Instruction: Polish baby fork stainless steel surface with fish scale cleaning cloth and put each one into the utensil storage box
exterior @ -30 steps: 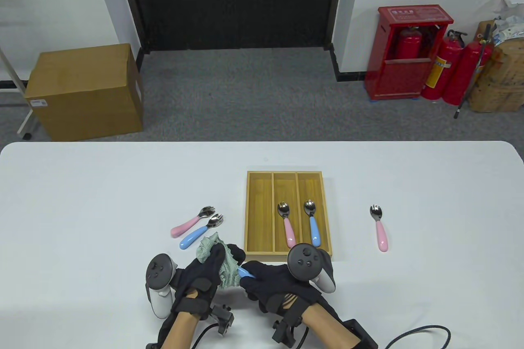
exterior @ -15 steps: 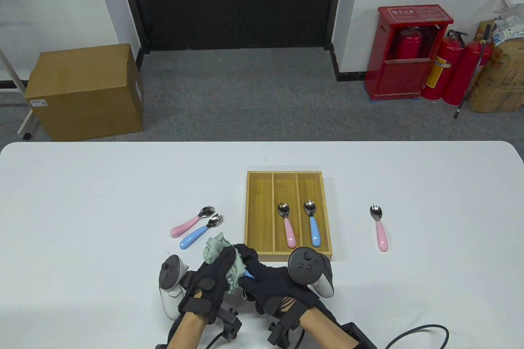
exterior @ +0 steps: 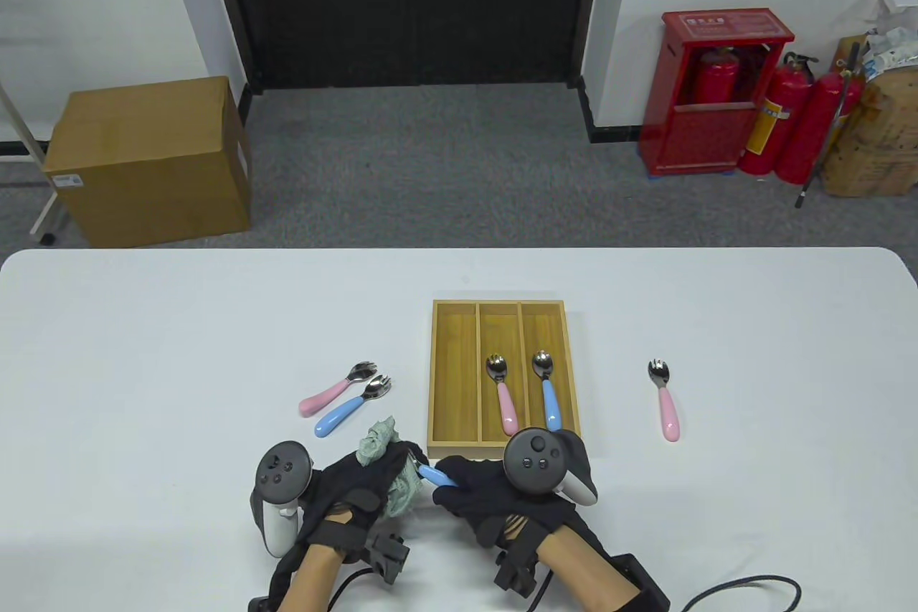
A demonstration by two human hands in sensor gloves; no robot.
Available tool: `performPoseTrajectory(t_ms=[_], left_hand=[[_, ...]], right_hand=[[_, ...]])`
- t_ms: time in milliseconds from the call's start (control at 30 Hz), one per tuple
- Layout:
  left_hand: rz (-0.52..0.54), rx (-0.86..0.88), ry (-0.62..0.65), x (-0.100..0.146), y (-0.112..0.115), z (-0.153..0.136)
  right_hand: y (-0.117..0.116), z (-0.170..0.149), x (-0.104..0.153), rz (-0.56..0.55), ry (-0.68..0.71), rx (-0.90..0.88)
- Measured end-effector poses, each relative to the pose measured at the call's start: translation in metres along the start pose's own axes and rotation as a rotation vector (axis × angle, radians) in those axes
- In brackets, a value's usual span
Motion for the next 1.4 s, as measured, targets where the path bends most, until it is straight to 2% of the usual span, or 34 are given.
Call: performPoseTrajectory(t_ms=[67,133,333,500,600,667,767,833,933,1100,1267,1400], left_hand=[[-0.025,-0.122,0.015,0.0,-0.001,0.004],[-0.018,-0.144,0.014,0.0,0.0,0.006],[0.066,-0.252,0.042,0.004,-0.003,0.016],[0.078,-0.275,0.048,0.005,-0.001,0.014],[0.098,-0.305,0.043,0.004,-0.005,0.012],[0.098,-0.296,0.038,0.004,-0.007,0.01],[0.07,-0.252,0.031,0.003,-0.004,0.011],[0.052,-0.256,0.032,0.002,-0.001,0.012],[0.04,-0.273,0.04,0.001,0.002,0.013],[0.037,-0.256,0.047,0.002,0.002,0.014],[0.038,-0.242,0.045,0.002,0.002,0.014],[0.01,-0.209,0.02,0.001,0.007,0.011]], right_hand=[[0.003,0.0,0.001,0.002,0.019,0.088],[0.005,-0.001,0.001,-0.004,0.027,0.134],[0.01,-0.005,0.003,-0.046,0.037,0.186],[0.017,-0.02,0.006,-0.066,-0.017,0.096],[0.029,-0.031,0.009,-0.102,-0.057,0.117],[0.041,-0.04,0.013,-0.15,-0.123,0.128],[0.063,-0.055,0.016,-0.283,-0.32,0.139],[0.069,-0.063,0.011,-0.309,-0.422,0.176],[0.072,-0.067,-0.005,-0.294,-0.553,0.286],[0.07,-0.078,-0.04,-0.206,-0.779,0.452],[0.07,-0.088,-0.06,-0.215,-0.909,0.536],[0.069,-0.094,-0.067,-0.231,-0.961,0.507]])
Point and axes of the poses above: the tracker on the back of each hand, its own z axis roughly to the thumb side, its own x axis roughly from the fingertips to the wrist, y = z × x, the point moved 3 cm from there along -x, roughly from the wrist to the fingertips, and after that the axes turned 7 degrees about x, right-handed, at the moved point
